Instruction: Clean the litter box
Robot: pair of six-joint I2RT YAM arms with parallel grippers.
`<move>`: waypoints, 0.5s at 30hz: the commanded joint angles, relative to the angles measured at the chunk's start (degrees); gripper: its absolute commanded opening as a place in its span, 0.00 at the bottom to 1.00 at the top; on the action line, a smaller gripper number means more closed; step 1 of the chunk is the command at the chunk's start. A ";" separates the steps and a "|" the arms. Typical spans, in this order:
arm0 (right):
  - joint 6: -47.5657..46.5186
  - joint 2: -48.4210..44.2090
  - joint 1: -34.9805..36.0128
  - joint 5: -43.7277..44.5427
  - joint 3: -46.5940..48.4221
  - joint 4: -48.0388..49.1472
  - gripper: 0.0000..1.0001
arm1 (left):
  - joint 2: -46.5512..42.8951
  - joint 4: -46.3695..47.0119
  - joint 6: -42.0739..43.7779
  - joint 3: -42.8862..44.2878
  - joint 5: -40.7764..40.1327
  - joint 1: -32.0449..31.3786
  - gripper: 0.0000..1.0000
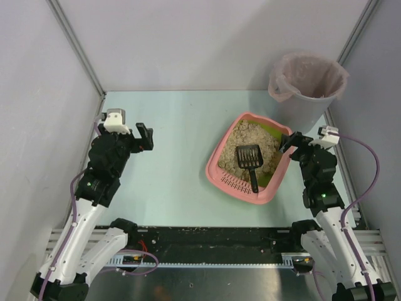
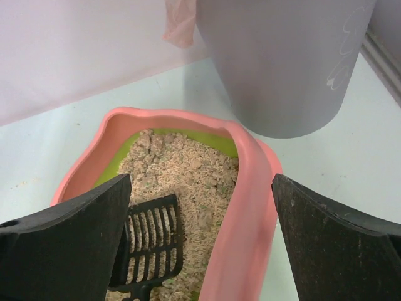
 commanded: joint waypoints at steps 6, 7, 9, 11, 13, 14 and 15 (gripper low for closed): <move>10.19 10.98 -0.78 2.05 19.84 -28.90 1.00 | 7.83 -0.27 -2.54 12.14 2.23 0.31 1.00; 10.55 11.95 -0.78 1.79 22.90 -31.04 1.00 | 9.34 -0.62 -2.89 13.29 2.50 0.31 1.00; 11.86 14.67 -0.86 2.05 25.03 -36.57 1.00 | 13.37 -0.80 -3.60 15.93 3.12 0.31 1.00; 13.44 16.69 -0.78 1.70 27.85 -40.01 1.00 | 15.41 -0.71 -4.12 16.90 4.08 0.31 1.00; 15.20 17.49 -0.69 -1.89 29.52 -44.15 1.00 | 18.12 -0.63 -4.57 17.09 4.08 0.23 1.00; 15.82 17.32 -0.52 -3.56 29.52 -45.03 1.00 | 18.92 -0.63 -4.13 17.00 3.82 0.23 1.00; 16.26 16.97 -0.25 -6.54 29.61 -46.34 0.99 | 19.37 -0.63 -3.69 16.39 3.65 0.23 1.00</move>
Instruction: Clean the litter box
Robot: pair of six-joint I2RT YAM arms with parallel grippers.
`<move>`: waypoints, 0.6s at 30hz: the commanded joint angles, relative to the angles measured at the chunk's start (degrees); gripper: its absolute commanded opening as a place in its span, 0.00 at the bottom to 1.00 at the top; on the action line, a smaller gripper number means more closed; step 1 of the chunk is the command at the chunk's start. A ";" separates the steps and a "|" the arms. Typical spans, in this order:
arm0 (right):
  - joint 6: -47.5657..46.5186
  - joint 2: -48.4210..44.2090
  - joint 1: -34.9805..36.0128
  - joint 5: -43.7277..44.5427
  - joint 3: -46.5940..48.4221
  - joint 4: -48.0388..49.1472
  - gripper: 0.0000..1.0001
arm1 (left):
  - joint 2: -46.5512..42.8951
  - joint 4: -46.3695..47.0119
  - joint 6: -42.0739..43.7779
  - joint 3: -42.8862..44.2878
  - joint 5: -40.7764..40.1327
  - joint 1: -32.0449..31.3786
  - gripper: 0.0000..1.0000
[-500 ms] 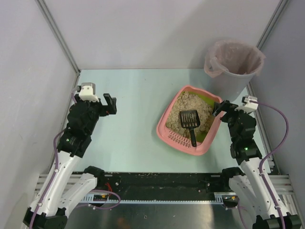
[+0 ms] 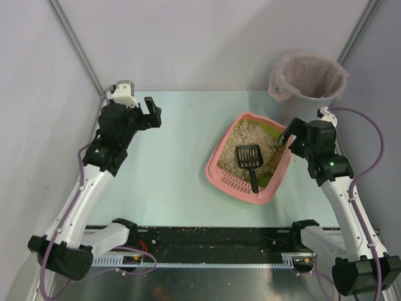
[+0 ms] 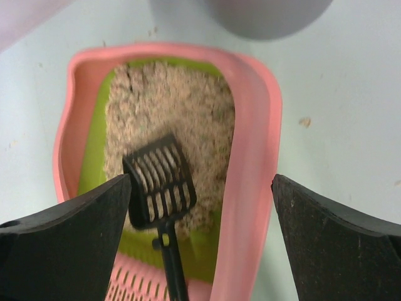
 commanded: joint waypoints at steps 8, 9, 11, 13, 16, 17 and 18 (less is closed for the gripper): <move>9.50 2.37 13.62 -8.84 4.37 -15.11 0.71 | 3.57 3.00 7.28 -5.79 4.08 -0.85 0.99; 10.21 3.86 15.57 -7.61 5.68 -15.82 0.68 | 3.75 3.26 7.72 -5.97 4.42 -1.20 0.98; 12.40 7.81 20.23 -2.36 7.27 -17.84 0.66 | 4.19 3.61 8.08 -6.06 5.48 -1.73 0.98; 13.47 11.32 25.94 -0.14 9.38 -18.02 0.66 | 4.63 3.79 7.64 -6.23 6.36 -2.17 0.98; 13.82 14.76 30.26 3.99 10.17 -17.32 0.65 | 4.98 3.79 7.20 -6.23 7.59 -2.78 0.98; 13.39 15.38 30.88 5.57 10.18 -17.23 0.63 | 4.80 3.79 7.11 -6.15 7.59 -2.87 0.98; 12.43 16.08 31.84 6.37 10.18 -17.32 0.61 | 4.63 3.79 7.11 -6.15 7.59 -3.05 0.98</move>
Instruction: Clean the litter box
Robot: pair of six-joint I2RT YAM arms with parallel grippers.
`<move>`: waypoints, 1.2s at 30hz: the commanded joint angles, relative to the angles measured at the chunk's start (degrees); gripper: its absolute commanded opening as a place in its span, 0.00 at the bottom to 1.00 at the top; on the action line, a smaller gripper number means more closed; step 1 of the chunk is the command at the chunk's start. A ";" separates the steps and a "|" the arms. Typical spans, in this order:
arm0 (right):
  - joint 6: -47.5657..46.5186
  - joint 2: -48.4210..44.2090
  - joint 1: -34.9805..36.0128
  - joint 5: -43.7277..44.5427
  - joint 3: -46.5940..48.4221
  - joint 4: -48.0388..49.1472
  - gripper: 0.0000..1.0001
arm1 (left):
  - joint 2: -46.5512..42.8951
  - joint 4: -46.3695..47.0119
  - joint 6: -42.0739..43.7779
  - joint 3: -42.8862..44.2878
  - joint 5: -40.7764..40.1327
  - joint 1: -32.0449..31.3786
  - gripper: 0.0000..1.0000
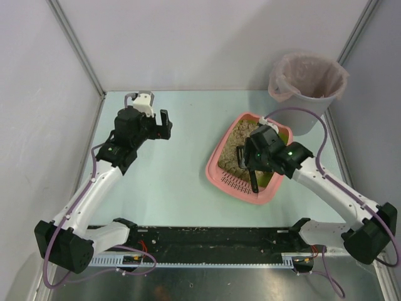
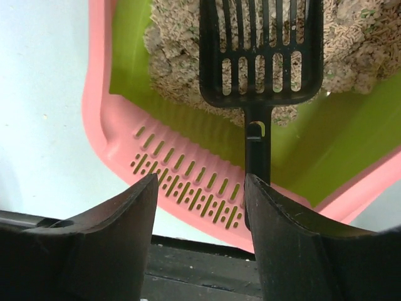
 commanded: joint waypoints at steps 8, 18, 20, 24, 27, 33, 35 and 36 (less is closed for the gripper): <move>-5.28 4.16 11.81 17.66 2.26 -3.98 0.60 | -1.15 2.41 2.11 0.52 6.23 -1.23 0.98; -5.89 8.56 8.74 14.59 -0.72 -3.13 0.54 | -1.58 2.50 2.54 0.61 8.79 -1.59 0.98; -5.89 9.61 8.30 14.06 -1.51 -2.51 0.53 | -1.76 2.50 2.98 0.52 8.70 -1.59 0.98; -7.12 9.53 6.89 13.27 -5.38 1.52 0.51 | -2.11 2.50 4.04 0.61 10.19 -1.67 0.98; -6.86 8.39 5.05 11.34 -8.37 5.13 0.49 | -2.03 2.50 4.30 0.61 10.37 -1.76 0.98; -7.03 10.23 4.25 9.75 -10.48 7.95 0.43 | -1.68 2.50 4.39 0.52 10.28 -2.03 0.98; -7.04 10.76 4.25 9.75 -10.39 7.95 0.37 | -1.50 2.50 4.39 0.52 10.28 -2.03 0.98; -6.86 10.67 4.16 9.49 -10.39 7.95 0.31 | -1.59 2.50 4.39 0.52 10.19 -2.11 0.98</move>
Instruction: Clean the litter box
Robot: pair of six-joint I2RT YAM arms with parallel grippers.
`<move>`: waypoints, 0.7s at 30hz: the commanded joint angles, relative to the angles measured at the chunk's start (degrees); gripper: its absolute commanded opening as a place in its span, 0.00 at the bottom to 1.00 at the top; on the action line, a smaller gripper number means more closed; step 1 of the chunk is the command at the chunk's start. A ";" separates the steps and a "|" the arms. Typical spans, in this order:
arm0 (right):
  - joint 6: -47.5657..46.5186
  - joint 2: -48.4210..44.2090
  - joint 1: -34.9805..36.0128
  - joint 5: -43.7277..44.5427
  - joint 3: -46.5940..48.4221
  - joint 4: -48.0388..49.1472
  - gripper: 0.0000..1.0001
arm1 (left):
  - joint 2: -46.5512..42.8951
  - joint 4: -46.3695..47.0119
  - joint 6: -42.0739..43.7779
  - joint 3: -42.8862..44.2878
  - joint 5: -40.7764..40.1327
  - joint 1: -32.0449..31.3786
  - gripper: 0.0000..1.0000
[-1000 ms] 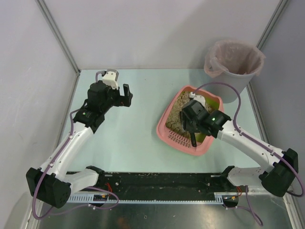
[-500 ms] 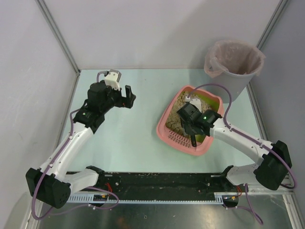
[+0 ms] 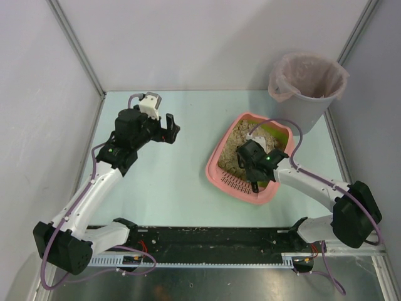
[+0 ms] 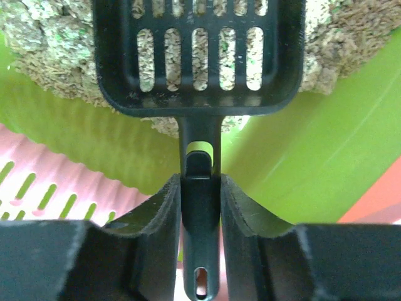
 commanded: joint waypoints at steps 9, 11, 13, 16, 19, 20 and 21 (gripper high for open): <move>6.63 -1.60 -0.50 -3.52 8.16 -8.36 0.00 | -0.47 1.89 1.88 0.52 1.38 -1.00 0.98; 7.25 -1.34 -0.41 -5.72 10.90 -12.05 0.00 | -0.47 1.89 1.96 0.52 1.30 -1.44 0.98; 6.55 -0.47 -0.41 -8.70 14.40 -14.86 0.00 | -0.73 1.80 2.40 0.52 1.04 -2.05 0.98; 6.90 0.76 -0.93 -11.60 17.23 -18.02 0.00 | -1.35 1.89 3.10 0.52 0.33 -3.28 0.98; 7.95 3.22 -0.94 -13.29 17.32 -20.13 0.00 | -1.87 1.80 3.55 0.43 -0.63 -3.99 0.99; 8.39 4.62 -0.76 -12.94 17.32 -20.67 0.00 | -1.88 1.89 3.81 0.35 -0.98 -4.08 0.99; 8.92 5.16 -0.24 -11.46 17.32 -21.28 0.00 | -2.05 1.80 3.90 0.35 -1.25 -4.25 0.99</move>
